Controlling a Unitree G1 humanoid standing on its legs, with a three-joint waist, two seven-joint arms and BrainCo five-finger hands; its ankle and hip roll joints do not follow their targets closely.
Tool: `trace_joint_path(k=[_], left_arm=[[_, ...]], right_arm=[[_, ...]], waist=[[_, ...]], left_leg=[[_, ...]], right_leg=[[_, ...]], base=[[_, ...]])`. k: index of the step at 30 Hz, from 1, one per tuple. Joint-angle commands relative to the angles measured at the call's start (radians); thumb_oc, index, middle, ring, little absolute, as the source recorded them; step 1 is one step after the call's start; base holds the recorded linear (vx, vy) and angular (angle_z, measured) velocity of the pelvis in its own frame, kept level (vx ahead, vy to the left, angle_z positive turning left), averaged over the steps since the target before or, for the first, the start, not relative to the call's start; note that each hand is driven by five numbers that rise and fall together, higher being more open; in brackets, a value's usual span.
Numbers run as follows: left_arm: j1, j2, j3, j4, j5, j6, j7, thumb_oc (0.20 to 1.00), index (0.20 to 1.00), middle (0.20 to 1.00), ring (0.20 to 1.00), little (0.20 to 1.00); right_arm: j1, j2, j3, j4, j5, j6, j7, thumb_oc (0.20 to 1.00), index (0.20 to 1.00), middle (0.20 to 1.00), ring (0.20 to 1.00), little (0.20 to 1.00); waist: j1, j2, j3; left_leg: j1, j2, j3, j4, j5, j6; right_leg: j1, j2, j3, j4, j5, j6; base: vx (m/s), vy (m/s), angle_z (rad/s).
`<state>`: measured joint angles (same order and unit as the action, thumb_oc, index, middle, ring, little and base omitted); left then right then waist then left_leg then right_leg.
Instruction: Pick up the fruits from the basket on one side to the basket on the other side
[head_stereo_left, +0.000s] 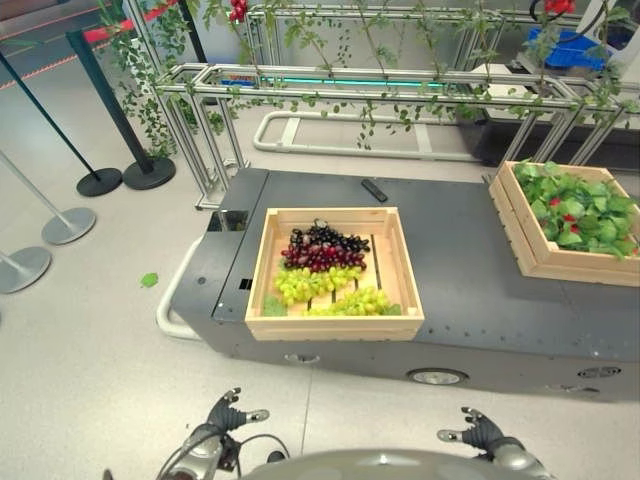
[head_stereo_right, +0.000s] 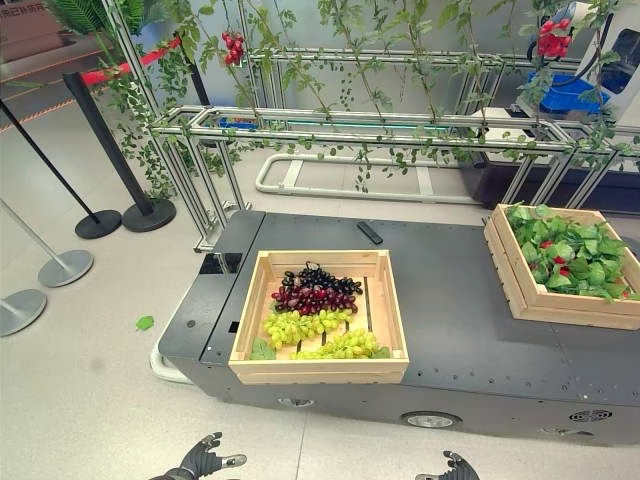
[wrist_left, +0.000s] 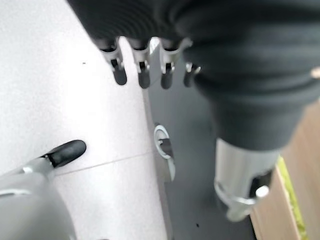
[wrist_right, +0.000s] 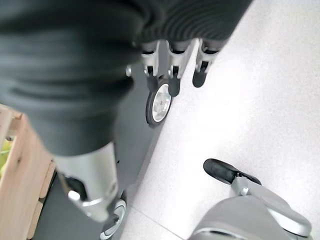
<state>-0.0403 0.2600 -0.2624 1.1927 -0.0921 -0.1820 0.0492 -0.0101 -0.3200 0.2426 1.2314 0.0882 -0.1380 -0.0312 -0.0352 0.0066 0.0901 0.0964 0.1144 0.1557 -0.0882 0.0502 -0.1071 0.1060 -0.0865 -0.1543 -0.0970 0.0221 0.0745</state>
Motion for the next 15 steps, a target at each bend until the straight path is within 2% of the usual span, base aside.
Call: trace_joint_path(k=[1, 10, 11, 12, 15], left_arm=[[-0.079, 0.024, -0.008, 0.032, 0.015, -0.034, 0.011, 1.000, 1.000, 1.000, 1.000, 1.000], [-0.064, 0.041, 0.007, -0.054, -0.018, -0.062, 0.025, 1.000, 1.000, 1.000, 1.000, 1.000], [-0.051, 0.064, 0.024, -0.150, -0.035, -0.083, 0.033, 1.000, 1.000, 1.000, 1.000, 1.000], [-0.050, 0.064, 0.024, -0.151, -0.035, -0.083, 0.033, 1.000, 1.000, 1.000, 1.000, 1.000], [-0.016, 0.116, 0.086, -0.336, -0.096, -0.119, 0.041, 1.000, 1.000, 1.000, 1.000, 1.000]], right_arm=[[-0.045, 0.007, 0.010, 0.040, -0.006, -0.018, -0.012, 1.000, 1.000, 1.000, 1.000, 1.000], [-0.040, -0.002, -0.010, 0.020, 0.019, -0.034, -0.023, 1.000, 1.000, 1.000, 1.000, 1.000], [-0.040, -0.018, -0.031, -0.026, 0.044, -0.051, -0.026, 1.000, 1.000, 1.000, 1.000, 1.000], [-0.040, -0.018, -0.031, -0.027, 0.044, -0.051, -0.026, 1.000, 1.000, 1.000, 1.000, 1.000], [-0.025, -0.066, -0.084, -0.200, 0.091, -0.085, -0.041, 1.000, 1.000, 1.000, 1.000, 1.000]], waist=[[0.023, -0.053, 0.000], [0.023, -0.053, 0.003], [0.024, -0.052, 0.007], [0.024, -0.052, 0.007], [0.021, -0.051, 0.015]], left_leg=[[0.021, -0.040, -0.027, 0.034, -0.083, 0.032], [0.026, -0.038, -0.027, 0.034, -0.084, 0.031], [0.025, -0.038, -0.027, 0.036, -0.084, 0.030], [0.026, -0.038, -0.027, 0.036, -0.084, 0.030], [0.025, -0.036, -0.023, 0.033, -0.081, 0.028]], right_leg=[[0.015, -0.065, -0.062, 0.021, -0.016, 0.080], [0.023, -0.065, -0.067, 0.021, -0.019, 0.079], [0.022, -0.064, -0.066, 0.024, -0.020, 0.080], [0.022, -0.064, -0.065, 0.024, -0.020, 0.080], [0.019, -0.064, -0.064, 0.027, -0.020, 0.082]], base=[[0.00, 0.000, 0.00], [0.00, 0.000, 0.00], [0.00, 0.000, 0.00], [0.00, 0.000, 0.00], [0.00, 0.000, 0.00]])
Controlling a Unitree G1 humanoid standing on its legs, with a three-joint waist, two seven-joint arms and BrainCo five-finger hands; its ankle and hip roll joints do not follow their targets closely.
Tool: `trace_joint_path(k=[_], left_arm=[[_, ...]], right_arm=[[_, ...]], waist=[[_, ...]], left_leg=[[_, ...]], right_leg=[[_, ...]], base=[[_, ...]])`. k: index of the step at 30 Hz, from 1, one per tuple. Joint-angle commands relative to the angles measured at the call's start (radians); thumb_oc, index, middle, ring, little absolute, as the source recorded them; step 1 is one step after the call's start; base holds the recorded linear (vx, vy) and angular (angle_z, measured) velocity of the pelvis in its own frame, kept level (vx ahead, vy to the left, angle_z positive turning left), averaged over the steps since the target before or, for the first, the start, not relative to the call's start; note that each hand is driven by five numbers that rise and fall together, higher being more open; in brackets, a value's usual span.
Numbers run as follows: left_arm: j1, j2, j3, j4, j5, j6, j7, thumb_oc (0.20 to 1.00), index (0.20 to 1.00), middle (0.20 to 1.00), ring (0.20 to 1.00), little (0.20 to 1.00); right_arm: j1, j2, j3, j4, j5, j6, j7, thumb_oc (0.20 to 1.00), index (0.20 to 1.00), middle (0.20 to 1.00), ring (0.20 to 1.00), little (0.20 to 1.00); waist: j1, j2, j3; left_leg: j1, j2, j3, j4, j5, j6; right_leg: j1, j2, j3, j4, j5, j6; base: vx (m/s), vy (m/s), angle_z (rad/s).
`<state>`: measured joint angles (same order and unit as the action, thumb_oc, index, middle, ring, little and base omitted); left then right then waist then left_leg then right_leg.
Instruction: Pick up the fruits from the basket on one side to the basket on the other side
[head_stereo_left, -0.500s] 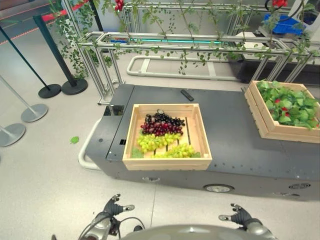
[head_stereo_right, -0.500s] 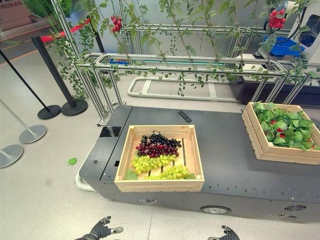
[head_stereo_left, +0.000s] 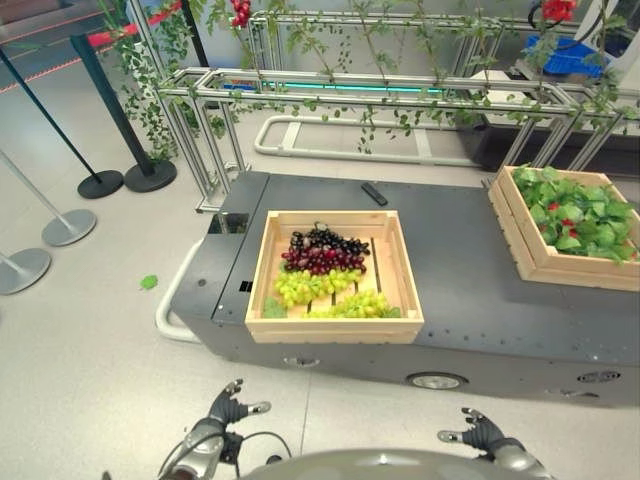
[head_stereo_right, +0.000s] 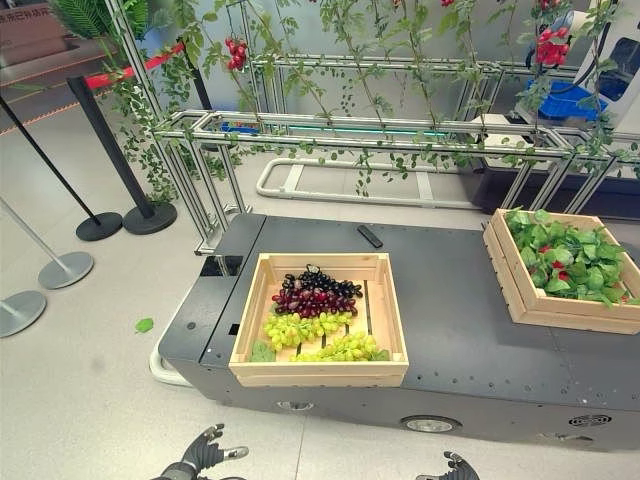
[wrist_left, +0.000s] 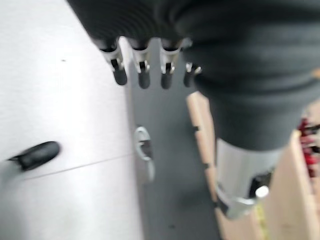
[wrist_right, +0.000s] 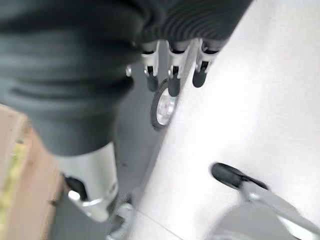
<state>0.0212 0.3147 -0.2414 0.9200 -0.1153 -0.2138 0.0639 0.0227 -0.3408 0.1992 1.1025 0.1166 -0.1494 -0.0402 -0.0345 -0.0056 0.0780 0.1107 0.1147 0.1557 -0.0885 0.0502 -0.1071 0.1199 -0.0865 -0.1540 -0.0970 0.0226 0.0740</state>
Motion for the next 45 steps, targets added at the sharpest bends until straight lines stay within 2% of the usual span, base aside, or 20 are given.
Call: trace_joint_path(k=[1, 2, 7, 11, 16, 34, 39, 43, 44, 45], left_arm=[[-0.062, 0.083, 0.101, -0.157, -0.105, -0.107, 0.033, 1.000, 1.000, 1.000, 1.000, 1.000], [-0.061, 0.083, 0.101, -0.158, -0.105, -0.106, 0.033, 1.000, 1.000, 1.000, 1.000, 1.000], [-0.040, 0.126, 0.197, -0.415, -0.129, -0.141, 0.072, 1.000, 1.000, 1.000, 1.000, 1.000], [-0.044, 0.148, 0.242, -0.585, -0.102, -0.158, 0.099, 1.000, 1.000, 1.000, 1.000, 1.000], [-0.038, 0.158, 0.284, -0.721, -0.073, -0.172, 0.102, 1.000, 1.000, 1.000, 1.000, 1.000], [-0.024, 0.142, 0.310, -0.767, -0.057, -0.169, 0.098, 1.000, 1.000, 1.000, 1.000, 1.000], [-0.031, 0.150, 0.314, -0.768, -0.063, -0.167, 0.104, 1.000, 1.000, 1.000, 1.000, 1.000], [-0.043, 0.166, 0.322, -0.762, -0.069, -0.169, 0.113, 1.000, 1.000, 1.000, 1.000, 1.000], [-0.045, 0.165, 0.326, -0.759, -0.076, -0.170, 0.113, 1.000, 1.000, 1.000, 1.000, 1.000], [-0.052, 0.152, 0.321, -0.743, -0.103, -0.172, 0.110, 1.000, 1.000, 1.000, 1.000, 1.000]], right_arm=[[-0.046, -0.076, -0.066, -0.174, 0.070, -0.088, -0.034, 1.000, 1.000, 1.000, 1.000, 1.000], [-0.045, -0.076, -0.066, -0.175, 0.070, -0.088, -0.034, 1.000, 1.000, 1.000, 1.000, 1.000], [-0.012, -0.171, -0.148, -0.495, 0.047, -0.111, -0.037, 1.000, 1.000, 1.000, 1.000, 1.000], [-0.001, -0.214, -0.213, -0.630, 0.031, -0.128, -0.048, 1.000, 1.000, 1.000, 1.000, 1.000], [0.019, -0.220, -0.267, -0.743, 0.034, -0.140, -0.038, 1.000, 1.000, 1.000, 1.000, 1.000], [0.039, -0.199, -0.281, -0.821, 0.002, -0.144, -0.020, 1.000, 1.000, 1.000, 1.000, 1.000], [0.031, -0.194, -0.281, -0.845, 0.002, -0.144, -0.021, 1.000, 1.000, 1.000, 1.000, 1.000], [0.017, -0.197, -0.269, -0.878, 0.005, -0.149, -0.008, 1.000, 1.000, 1.000, 1.000, 1.000], [0.013, -0.201, -0.263, -0.888, 0.008, -0.152, -0.004, 1.000, 1.000, 1.000, 1.000, 1.000], [0.005, -0.209, -0.253, -0.908, 0.029, -0.157, 0.003, 1.000, 1.000, 1.000, 1.000, 1.000]], waist=[[0.019, -0.039, 0.030], [0.019, -0.038, 0.030], [0.015, -0.041, 0.027], [0.015, -0.045, 0.020], [0.016, -0.049, 0.010], [0.014, -0.053, 0.017], [0.012, -0.052, 0.035], [0.014, -0.062, 0.053], [0.015, -0.066, 0.058], [0.022, -0.074, 0.085]], left_leg=[[0.014, -0.035, -0.021, 0.029, -0.080, 0.027], [0.014, -0.035, -0.021, 0.029, -0.080, 0.027], [0.030, -0.033, -0.016, 0.021, -0.085, 0.025], [0.040, -0.030, -0.014, 0.016, -0.089, 0.026], [0.051, -0.028, -0.013, 0.011, -0.093, 0.026], [0.063, -0.024, -0.006, 0.009, -0.094, 0.026], [0.047, -0.011, -0.004, 0.017, -0.086, 0.021], [0.001, 0.022, -0.012, 0.118, -0.110, 0.009], [-0.026, 0.031, -0.018, 0.184, -0.127, 0.004], [-0.096, 0.035, -0.029, 0.349, -0.125, -0.015]], right_leg=[[0.005, -0.064, -0.063, 0.028, -0.021, 0.085], [0.005, -0.064, -0.063, 0.028, -0.022, 0.085], [0.011, -0.062, -0.062, 0.030, -0.027, 0.087], [0.019, -0.059, -0.064, 0.031, -0.033, 0.087], [0.033, -0.054, -0.068, 0.025, -0.039, 0.084], [0.044, -0.049, -0.065, 0.021, -0.042, 0.080], [0.010, -0.039, -0.058, 0.065, -0.057, 0.072], [-0.028, -0.016, -0.038, 0.123, -0.087, 0.049], [-0.030, -0.009, -0.033, 0.126, -0.093, 0.039], [-0.012, 0.000, -0.030, 0.109, -0.094, 0.019]], base=[[0.00, 0.000, 0.00], [0.00, 0.000, 0.00], [0.02, -0.003, 0.00], [0.03, -0.012, 0.00], [0.00, 0.000, 0.00], [0.00, 0.000, 0.00], [-0.02, -0.037, -0.01], [-0.02, -0.149, -0.05], [-0.02, -0.214, -0.12], [-0.03, -0.291, -0.15]])
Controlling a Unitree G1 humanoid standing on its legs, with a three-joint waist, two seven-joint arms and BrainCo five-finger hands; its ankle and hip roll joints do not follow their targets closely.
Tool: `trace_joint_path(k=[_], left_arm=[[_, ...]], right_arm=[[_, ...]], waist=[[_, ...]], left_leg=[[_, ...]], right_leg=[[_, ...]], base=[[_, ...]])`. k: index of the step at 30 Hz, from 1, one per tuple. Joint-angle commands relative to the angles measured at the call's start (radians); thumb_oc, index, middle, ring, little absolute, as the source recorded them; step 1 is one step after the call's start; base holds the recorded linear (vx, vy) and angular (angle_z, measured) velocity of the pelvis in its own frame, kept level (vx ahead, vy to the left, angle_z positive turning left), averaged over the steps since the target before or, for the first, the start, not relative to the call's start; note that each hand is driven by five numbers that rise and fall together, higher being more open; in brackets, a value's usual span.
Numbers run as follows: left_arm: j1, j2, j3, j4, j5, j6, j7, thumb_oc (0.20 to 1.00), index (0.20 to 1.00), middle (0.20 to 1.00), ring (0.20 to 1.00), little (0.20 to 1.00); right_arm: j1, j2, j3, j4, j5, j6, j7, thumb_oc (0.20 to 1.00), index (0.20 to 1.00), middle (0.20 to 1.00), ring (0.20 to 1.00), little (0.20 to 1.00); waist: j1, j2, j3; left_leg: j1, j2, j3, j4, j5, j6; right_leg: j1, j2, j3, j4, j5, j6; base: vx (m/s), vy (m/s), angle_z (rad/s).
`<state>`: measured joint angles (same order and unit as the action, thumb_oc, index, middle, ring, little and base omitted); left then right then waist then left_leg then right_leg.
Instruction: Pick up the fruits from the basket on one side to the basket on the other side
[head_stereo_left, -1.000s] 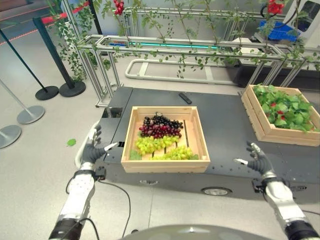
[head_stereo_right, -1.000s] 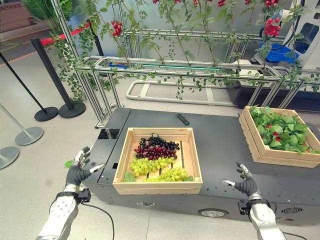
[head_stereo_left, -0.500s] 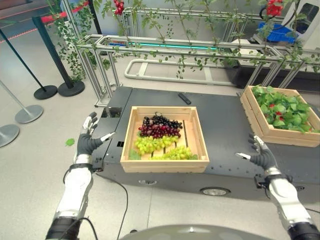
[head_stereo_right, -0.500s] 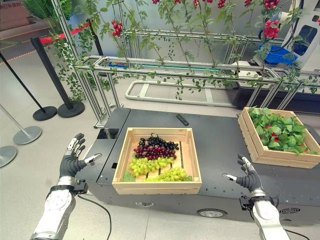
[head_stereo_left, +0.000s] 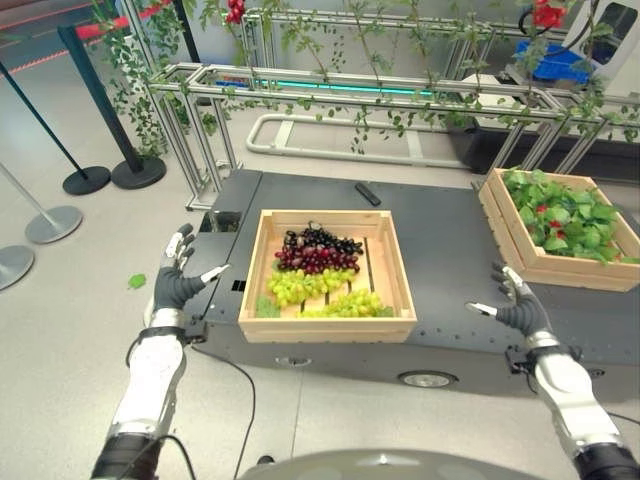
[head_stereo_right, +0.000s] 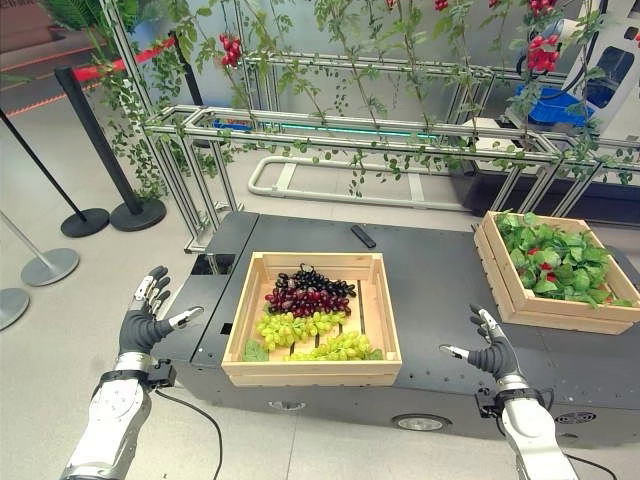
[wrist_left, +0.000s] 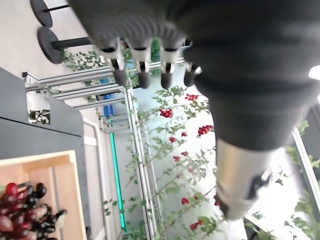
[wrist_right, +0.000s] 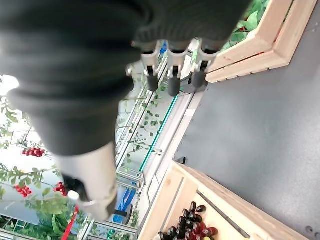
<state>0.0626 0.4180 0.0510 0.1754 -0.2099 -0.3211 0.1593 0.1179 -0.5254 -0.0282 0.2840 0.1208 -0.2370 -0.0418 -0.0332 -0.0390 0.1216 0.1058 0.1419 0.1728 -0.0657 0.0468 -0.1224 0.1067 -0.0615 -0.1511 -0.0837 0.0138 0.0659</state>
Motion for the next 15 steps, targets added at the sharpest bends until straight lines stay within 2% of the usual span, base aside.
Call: trace_joint_path(k=[1, 3, 4, 5, 6, 7, 8, 10, 11, 12, 13, 14, 15], left_arm=[[-0.093, 0.045, 0.022, 0.002, -0.014, -0.065, 0.008, 1.000, 1.000, 1.000, 1.000, 1.000], [-0.096, 0.037, 0.007, -0.007, -0.026, -0.069, 0.002, 1.000, 1.000, 1.000, 1.000, 1.000], [-0.104, 0.030, 0.000, 0.002, -0.030, -0.071, 0.005, 1.000, 1.000, 1.000, 1.000, 1.000], [-0.110, 0.024, -0.008, 0.010, -0.030, -0.070, 0.010, 1.000, 1.000, 1.000, 1.000, 1.000], [-0.113, 0.019, -0.014, 0.012, -0.027, -0.069, 0.013, 1.000, 1.000, 1.000, 1.000, 1.000], [-0.116, 0.017, -0.021, 0.011, -0.023, -0.070, 0.016, 1.000, 1.000, 1.000, 1.000, 1.000], [-0.114, 0.020, -0.024, 0.005, -0.021, -0.074, 0.021, 1.000, 1.000, 1.000, 1.000, 1.000], [-0.116, 0.031, -0.024, -0.007, -0.004, -0.079, 0.042, 1.000, 1.000, 1.000, 1.000, 1.000], [-0.116, 0.030, -0.024, -0.007, -0.003, -0.079, 0.043, 1.000, 1.000, 1.000, 1.000, 1.000], [-0.130, 0.039, -0.018, -0.005, 0.002, -0.083, 0.066, 1.000, 1.000, 1.000, 1.000, 1.000], [-0.119, 0.040, -0.009, -0.002, 0.002, -0.089, 0.072, 1.000, 1.000, 1.000, 1.000, 1.000], [-0.119, 0.040, -0.008, -0.002, 0.002, -0.089, 0.072, 1.000, 1.000, 1.000, 1.000, 1.000], [-0.106, 0.052, 0.010, -0.024, 0.018, -0.089, 0.071, 1.000, 1.000, 1.000, 1.000, 1.000]], right_arm=[[-0.091, -0.029, -0.029, -0.109, 0.035, -0.073, 0.006, 1.000, 1.000, 1.000, 1.000, 1.000], [-0.093, -0.031, -0.029, -0.123, 0.051, -0.076, 0.007, 1.000, 1.000, 1.000, 1.000, 1.000], [-0.095, -0.028, -0.030, -0.128, 0.053, -0.075, 0.004, 1.000, 1.000, 1.000, 1.000, 1.000], [-0.095, -0.026, -0.032, -0.127, 0.051, -0.076, -0.003, 1.000, 1.000, 1.000, 1.000, 1.000], [-0.096, -0.023, -0.033, -0.128, 0.051, -0.077, -0.009, 1.000, 1.000, 1.000, 1.000, 1.000], [-0.098, -0.021, -0.030, -0.127, 0.047, -0.079, -0.015, 1.000, 1.000, 1.000, 1.000, 1.000], [-0.104, -0.021, -0.027, -0.129, 0.041, -0.084, -0.024, 1.000, 1.000, 1.000, 1.000, 1.000], [-0.127, -0.028, -0.007, -0.125, 0.032, -0.096, -0.041, 1.000, 1.000, 1.000, 1.000, 1.000], [-0.129, -0.028, -0.006, -0.123, 0.031, -0.097, -0.042, 1.000, 1.000, 1.000, 1.000, 1.000], [-0.163, -0.036, 0.011, -0.109, 0.019, -0.102, -0.064, 1.000, 1.000, 1.000, 1.000, 1.000], [-0.177, -0.029, 0.028, -0.094, 0.023, -0.098, -0.058, 1.000, 1.000, 1.000, 1.000, 1.000], [-0.178, -0.029, 0.028, -0.094, 0.023, -0.098, -0.058, 1.000, 1.000, 1.000, 1.000, 1.000], [-0.150, -0.011, 0.019, -0.110, 0.005, -0.092, -0.047, 1.000, 1.000, 1.000, 1.000, 1.000]], waist=[[0.028, -0.046, 0.059], [0.044, -0.046, 0.096], [0.042, -0.048, 0.108], [0.039, -0.047, 0.115], [0.034, -0.037, 0.114], [0.035, -0.034, 0.111], [0.034, -0.024, 0.107], [0.046, -0.004, 0.113], [0.045, -0.005, 0.113], [0.053, -0.003, 0.116], [0.054, -0.001, 0.104], [0.055, 0.001, 0.103], [0.063, -0.013, 0.090]], left_leg=[[-0.132, 0.007, -0.055, 0.415, -0.088, -0.013], [-0.223, 0.007, -0.111, 0.570, 0.020, -0.060], [-0.256, 0.005, -0.124, 0.608, 0.040, -0.075], [-0.284, 0.016, -0.119, 0.604, 0.058, -0.075], [-0.306, 0.041, -0.100, 0.525, 0.069, -0.067], [-0.306, 0.046, -0.098, 0.446, 0.065, -0.061], [-0.298, 0.063, -0.099, 0.343, 0.046, -0.046], [-0.295, 0.081, -0.115, 0.106, 0.116, -0.048], [-0.286, 0.080, -0.113, 0.087, 0.127, -0.049], [-0.308, 0.101, -0.110, 0.020, 0.151, -0.061], [-0.289, 0.107, -0.106, 0.048, 0.123, -0.046], [-0.293, 0.108, -0.105, 0.050, 0.123, -0.045], [-0.306, 0.093, -0.077, 0.077, 0.120, -0.042]], right_leg=[[0.017, -0.025, -0.036, 0.088, -0.089, 0.018], [0.050, -0.015, -0.051, 0.075, -0.097, -0.001], [0.065, -0.013, -0.063, 0.066, -0.100, -0.007], [0.076, -0.005, -0.073, 0.057, -0.105, -0.012], [0.085, 0.009, -0.086, 0.041, -0.112, -0.010], [0.094, 0.012, -0.089, 0.023, -0.113, -0.004], [0.094, 0.019, -0.091, 0.015, -0.115, 0.006], [0.096, 0.027, -0.079, 0.005, -0.121, 0.026], [0.095, 0.026, -0.079, 0.006, -0.122, 0.026], [0.093, 0.019, -0.072, 0.001, -0.132, 0.040], [0.098, 0.013, -0.061, 0.008, -0.144, 0.046], [0.095, 0.014, -0.060, 0.008, -0.142, 0.045], [0.104, -0.010, -0.061, 0.033, -0.157, 0.057]], base=[[-0.04, -0.283, -0.33], [-0.04, -0.178, -0.30], [0.00, -0.139, -0.02], [0.07, -0.095, 0.14], [0.14, -0.037, 0.26], [0.18, 0.033, 0.30], [0.20, 0.091, 0.23], [0.17, 0.122, 0.06], [0.15, 0.141, 0.00], [0.18, 0.162, 0.03], [0.17, 0.167, 0.00], [0.30, 0.265, -0.43], [0.32, 0.282, -0.53]])
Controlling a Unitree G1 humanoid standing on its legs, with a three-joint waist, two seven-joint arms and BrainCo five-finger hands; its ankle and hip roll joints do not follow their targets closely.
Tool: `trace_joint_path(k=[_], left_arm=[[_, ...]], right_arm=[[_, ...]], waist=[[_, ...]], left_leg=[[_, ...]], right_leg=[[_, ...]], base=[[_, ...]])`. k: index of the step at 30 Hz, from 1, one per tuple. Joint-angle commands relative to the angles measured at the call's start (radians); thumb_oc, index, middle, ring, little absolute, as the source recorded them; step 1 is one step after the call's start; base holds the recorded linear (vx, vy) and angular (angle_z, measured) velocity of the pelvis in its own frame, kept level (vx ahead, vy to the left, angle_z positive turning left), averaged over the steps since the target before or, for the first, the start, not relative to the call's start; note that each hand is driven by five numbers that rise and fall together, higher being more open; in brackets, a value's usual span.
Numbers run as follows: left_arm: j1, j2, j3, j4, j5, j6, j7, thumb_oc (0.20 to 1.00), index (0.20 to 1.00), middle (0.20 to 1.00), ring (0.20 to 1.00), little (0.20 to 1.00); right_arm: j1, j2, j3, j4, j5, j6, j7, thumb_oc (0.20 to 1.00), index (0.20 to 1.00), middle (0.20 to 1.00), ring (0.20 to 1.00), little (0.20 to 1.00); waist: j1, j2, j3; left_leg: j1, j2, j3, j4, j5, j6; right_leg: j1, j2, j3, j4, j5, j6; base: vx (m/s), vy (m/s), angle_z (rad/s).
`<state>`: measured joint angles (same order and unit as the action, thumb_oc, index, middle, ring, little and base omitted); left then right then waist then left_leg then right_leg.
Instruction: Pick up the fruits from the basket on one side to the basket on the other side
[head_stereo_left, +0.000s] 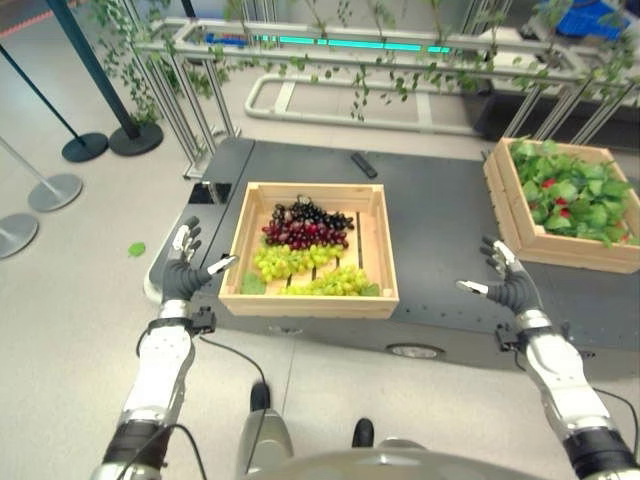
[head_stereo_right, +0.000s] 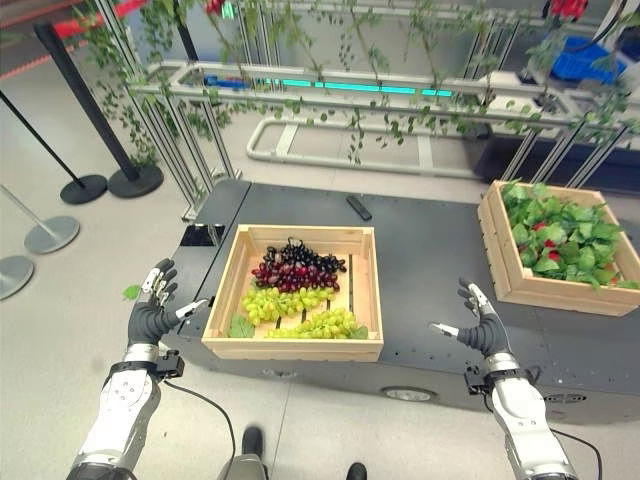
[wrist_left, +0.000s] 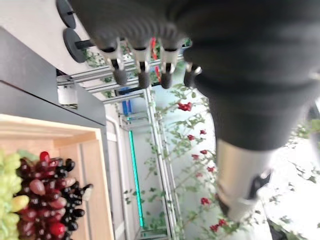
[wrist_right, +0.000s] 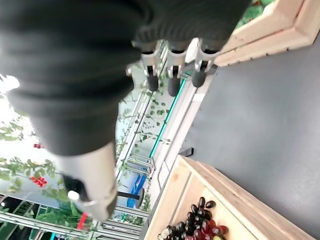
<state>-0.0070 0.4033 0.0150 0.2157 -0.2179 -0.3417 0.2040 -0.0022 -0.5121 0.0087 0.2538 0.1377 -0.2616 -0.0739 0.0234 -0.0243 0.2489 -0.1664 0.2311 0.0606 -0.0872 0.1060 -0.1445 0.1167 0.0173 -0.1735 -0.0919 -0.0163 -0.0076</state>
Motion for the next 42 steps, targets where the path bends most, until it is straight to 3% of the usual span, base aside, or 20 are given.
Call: trace_joint_path(k=[1, 2, 3, 5, 8, 9, 13, 14, 16, 19, 24, 30, 42], left_arm=[[-0.040, 0.079, 0.047, -0.078, 0.039, -0.074, 0.030, 1.000, 1.000, 1.000, 1.000, 1.000], [-0.036, 0.090, 0.050, -0.094, 0.050, -0.075, 0.029, 1.000, 1.000, 1.000, 1.000, 1.000], [-0.044, 0.100, 0.043, -0.101, 0.056, -0.077, 0.029, 1.000, 1.000, 1.000, 1.000, 1.000], [-0.051, 0.118, 0.026, -0.121, 0.063, -0.071, 0.008, 1.000, 1.000, 1.000, 1.000, 1.000], [-0.052, 0.138, 0.012, -0.152, 0.079, -0.074, 0.002, 1.000, 1.000, 1.000, 1.000, 1.000], [-0.051, 0.147, 0.012, -0.160, 0.091, -0.074, 0.004, 1.000, 1.000, 1.000, 1.000, 1.000], [-0.035, 0.154, 0.036, -0.188, 0.119, -0.075, 0.010, 1.000, 1.000, 1.000, 1.000, 1.000], [-0.045, 0.151, 0.041, -0.186, 0.111, -0.082, 0.009, 1.000, 1.000, 1.000, 1.000, 1.000], [-0.072, 0.153, 0.040, -0.178, 0.113, -0.084, 0.015, 1.000, 1.000, 1.000, 1.000, 1.000], [-0.081, 0.141, 0.039, -0.182, 0.128, -0.078, 0.015, 1.000, 1.000, 1.000, 1.000, 1.000], [-0.082, 0.133, 0.055, -0.194, 0.107, -0.086, 0.009, 1.000, 1.000, 1.000, 1.000, 1.000], [-0.107, 0.136, 0.054, -0.194, 0.102, -0.087, 0.007, 1.000, 1.000, 1.000, 1.000, 1.000], [-0.103, 0.131, 0.058, -0.190, 0.104, -0.088, 0.011, 1.000, 1.000, 1.000, 1.000, 1.000]], right_arm=[[-0.025, -0.015, -0.020, -0.082, -0.018, -0.067, -0.011, 1.000, 1.000, 1.000, 1.000, 1.000], [-0.024, -0.004, -0.017, -0.078, -0.019, -0.062, -0.007, 1.000, 1.000, 1.000, 1.000, 1.000], [-0.019, 0.006, -0.017, -0.082, -0.023, -0.064, -0.005, 1.000, 1.000, 1.000, 1.000, 1.000], [0.012, 0.023, -0.034, -0.095, -0.038, -0.055, 0.013, 1.000, 1.000, 1.000, 1.000, 1.000], [0.039, 0.027, -0.056, -0.120, -0.043, -0.056, 0.023, 1.000, 1.000, 1.000, 1.000, 1.000], [0.036, 0.026, -0.057, -0.126, -0.047, -0.056, 0.024, 1.000, 1.000, 1.000, 1.000, 1.000], [0.032, 0.001, -0.062, -0.147, -0.086, -0.053, 0.025, 1.000, 1.000, 1.000, 1.000, 1.000], [0.038, -0.008, -0.074, -0.150, -0.086, -0.054, 0.021, 1.000, 1.000, 1.000, 1.000, 1.000], [0.036, -0.030, -0.080, -0.154, -0.098, -0.050, 0.016, 1.000, 1.000, 1.000, 1.000, 1.000], [0.047, -0.080, -0.086, -0.178, -0.126, -0.042, 0.043, 1.000, 1.000, 1.000, 1.000, 1.000], [0.005, -0.192, -0.101, -0.206, -0.179, -0.039, 0.053, 1.000, 1.000, 1.000, 1.000, 1.000], [-0.025, -0.196, -0.093, -0.217, -0.183, -0.035, 0.057, 1.000, 1.000, 1.000, 1.000, 1.000], [0.004, -0.204, -0.082, -0.222, -0.243, -0.034, 0.076, 1.000, 1.000, 1.000, 1.000, 1.000]], waist=[[0.016, -0.048, -0.042], [0.024, -0.066, -0.042], [0.026, -0.076, -0.040], [0.020, -0.098, -0.051], [-0.005, -0.080, -0.051], [-0.014, -0.063, -0.042], [-0.031, -0.048, -0.031], [-0.038, -0.054, -0.023], [-0.047, -0.059, -0.015], [-0.036, -0.084, -0.022], [-0.019, -0.082, -0.013], [-0.017, -0.077, -0.001], [-0.026, -0.077, -0.005]], left_leg=[[-0.063, -0.012, 0.040, 0.149, 0.037, -0.007], [-0.069, -0.030, 0.043, 0.194, -0.007, 0.016], [-0.083, -0.041, 0.053, 0.226, -0.011, 0.019], [-0.087, -0.082, 0.068, 0.266, -0.066, 0.057], [-0.061, -0.133, 0.054, 0.257, -0.093, 0.103], [-0.038, -0.138, 0.054, 0.245, -0.102, 0.116], [0.037, -0.172, 0.051, 0.174, -0.114, 0.123], [0.055, -0.193, 0.040, 0.155, -0.118, 0.115], [0.065, -0.197, 0.020, 0.145, -0.127, 0.109], [0.065, -0.204, 0.019, 0.157, -0.138, 0.105], [0.044, -0.194, 0.006, 0.175, -0.145, 0.091], [0.001, -0.184, -0.003, 0.196, -0.144, 0.076], [-0.018, -0.186, 0.008, 0.247, -0.172, 0.079]], right_leg=[[0.080, -0.118, -0.037, 0.092, -0.149, 0.140], [0.070, -0.142, -0.026, 0.139, -0.151, 0.149], [0.050, -0.154, -0.028, 0.178, -0.135, 0.161], [-0.011, -0.191, -0.018, 0.322, -0.079, 0.211], [-0.134, -0.210, 0.038, 0.534, 0.081, 0.233], [-0.178, -0.207, 0.027, 0.574, 0.098, 0.227], [-0.250, -0.204, 0.002, 0.451, 0.043, 0.208], [-0.246, -0.206, 0.017, 0.264, 0.025, 0.200], [-0.254, -0.229, 0.069, 0.171, 0.053, 0.214], [-0.228, -0.221, 0.050, 0.173, 0.055, 0.209], [-0.217, -0.211, -0.004, 0.164, 0.038, 0.201], [-0.215, -0.207, -0.028, 0.124, 0.038, 0.197], [-0.211, -0.215, -0.006, 0.142, 0.021, 0.198]], base=[[0.41, 0.354, -0.51], [0.28, 0.236, -0.22], [0.29, 0.254, -0.36], [0.32, 0.321, -0.33], [0.30, 0.384, 0.23], [0.25, 0.350, 0.46], [0.27, 0.174, 0.09], [0.25, -0.009, 0.03], [0.24, -0.044, 0.34], [0.13, -0.103, 0.82], [0.07, -0.113, 0.09], [0.00, -0.054, 0.04], [0.00, 0.000, 0.00]])
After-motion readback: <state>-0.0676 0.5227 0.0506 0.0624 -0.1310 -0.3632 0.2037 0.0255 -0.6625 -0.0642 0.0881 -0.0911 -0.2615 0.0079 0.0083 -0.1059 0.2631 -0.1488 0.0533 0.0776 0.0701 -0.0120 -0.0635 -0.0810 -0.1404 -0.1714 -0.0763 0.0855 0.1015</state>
